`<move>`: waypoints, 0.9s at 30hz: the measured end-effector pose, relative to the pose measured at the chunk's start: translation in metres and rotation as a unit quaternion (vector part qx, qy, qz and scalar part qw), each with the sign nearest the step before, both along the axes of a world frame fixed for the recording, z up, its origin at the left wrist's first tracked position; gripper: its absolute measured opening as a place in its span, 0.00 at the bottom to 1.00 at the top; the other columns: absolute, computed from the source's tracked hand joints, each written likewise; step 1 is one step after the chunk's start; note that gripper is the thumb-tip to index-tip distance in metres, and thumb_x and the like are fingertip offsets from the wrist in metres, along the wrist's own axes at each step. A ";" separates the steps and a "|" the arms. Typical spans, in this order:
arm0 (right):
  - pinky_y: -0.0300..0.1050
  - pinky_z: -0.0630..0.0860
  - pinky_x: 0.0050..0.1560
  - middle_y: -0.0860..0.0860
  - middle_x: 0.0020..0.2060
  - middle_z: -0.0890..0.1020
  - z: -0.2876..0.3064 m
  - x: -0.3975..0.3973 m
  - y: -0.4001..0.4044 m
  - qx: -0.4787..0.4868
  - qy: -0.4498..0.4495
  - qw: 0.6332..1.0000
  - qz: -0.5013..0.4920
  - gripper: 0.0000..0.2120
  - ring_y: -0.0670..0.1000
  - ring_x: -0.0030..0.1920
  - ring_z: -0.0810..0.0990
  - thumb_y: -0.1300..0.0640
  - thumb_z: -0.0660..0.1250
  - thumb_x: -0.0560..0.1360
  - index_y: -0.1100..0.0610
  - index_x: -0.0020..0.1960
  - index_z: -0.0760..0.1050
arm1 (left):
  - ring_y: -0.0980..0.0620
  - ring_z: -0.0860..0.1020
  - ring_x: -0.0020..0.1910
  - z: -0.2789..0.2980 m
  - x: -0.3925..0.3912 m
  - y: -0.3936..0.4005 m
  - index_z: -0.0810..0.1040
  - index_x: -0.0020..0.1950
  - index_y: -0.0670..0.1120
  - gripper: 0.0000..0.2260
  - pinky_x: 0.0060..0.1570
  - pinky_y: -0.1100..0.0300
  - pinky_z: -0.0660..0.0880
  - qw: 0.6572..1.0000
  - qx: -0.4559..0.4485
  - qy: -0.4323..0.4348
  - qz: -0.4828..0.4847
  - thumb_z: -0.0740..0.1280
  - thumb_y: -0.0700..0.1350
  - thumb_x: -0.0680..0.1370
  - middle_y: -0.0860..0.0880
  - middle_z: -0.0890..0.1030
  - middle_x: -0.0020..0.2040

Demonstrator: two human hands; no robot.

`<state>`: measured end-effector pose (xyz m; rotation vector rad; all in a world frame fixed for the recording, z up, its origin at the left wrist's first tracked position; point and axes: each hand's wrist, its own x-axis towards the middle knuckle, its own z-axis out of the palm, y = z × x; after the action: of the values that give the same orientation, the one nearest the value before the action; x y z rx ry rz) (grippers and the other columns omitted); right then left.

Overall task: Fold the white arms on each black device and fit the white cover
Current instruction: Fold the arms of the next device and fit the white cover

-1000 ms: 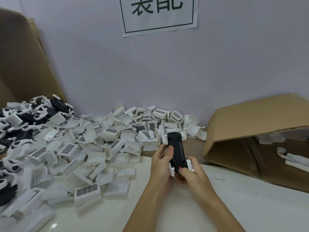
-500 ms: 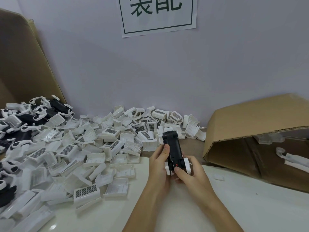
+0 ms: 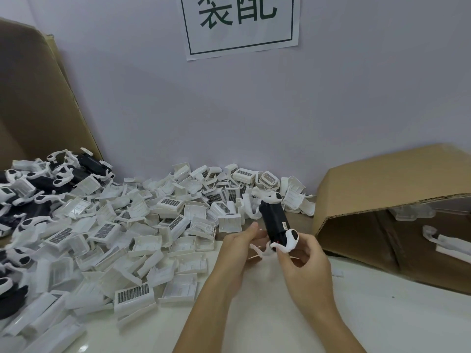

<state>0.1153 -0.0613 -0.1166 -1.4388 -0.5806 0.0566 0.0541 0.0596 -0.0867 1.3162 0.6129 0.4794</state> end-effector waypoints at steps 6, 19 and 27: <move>0.28 0.70 0.54 0.44 0.54 0.75 -0.001 -0.004 -0.002 -0.084 -0.218 0.971 -0.048 0.20 0.40 0.57 0.74 0.68 0.73 0.72 0.51 0.59 0.78 | 0.59 0.85 0.43 0.014 0.004 -0.003 0.85 0.46 0.59 0.12 0.51 0.55 0.75 0.998 0.039 0.016 -0.040 0.64 0.61 0.79 0.55 0.87 0.43; 0.28 0.72 0.47 0.39 0.54 0.76 -0.002 -0.001 0.001 -0.066 -0.153 0.984 -0.061 0.30 0.36 0.58 0.73 0.74 0.63 0.72 0.37 0.53 0.73 | 0.44 0.79 0.30 0.018 -0.005 0.000 0.81 0.41 0.41 0.15 0.38 0.52 0.80 0.934 -0.293 -0.206 0.004 0.69 0.53 0.76 0.42 0.78 0.33; 0.32 0.71 0.43 0.38 0.50 0.77 -0.003 0.002 0.002 -0.056 -0.090 0.993 -0.058 0.27 0.34 0.54 0.73 0.73 0.63 0.73 0.39 0.50 0.74 | 0.50 0.73 0.25 0.010 -0.020 -0.008 0.80 0.42 0.39 0.23 0.27 0.59 0.75 0.881 -0.319 -0.315 -0.153 0.82 0.54 0.61 0.47 0.74 0.31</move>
<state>0.1175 -0.0594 -0.1200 -1.5959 -0.6481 -0.1369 0.0341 0.0515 -0.0768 0.5473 -0.0099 0.3671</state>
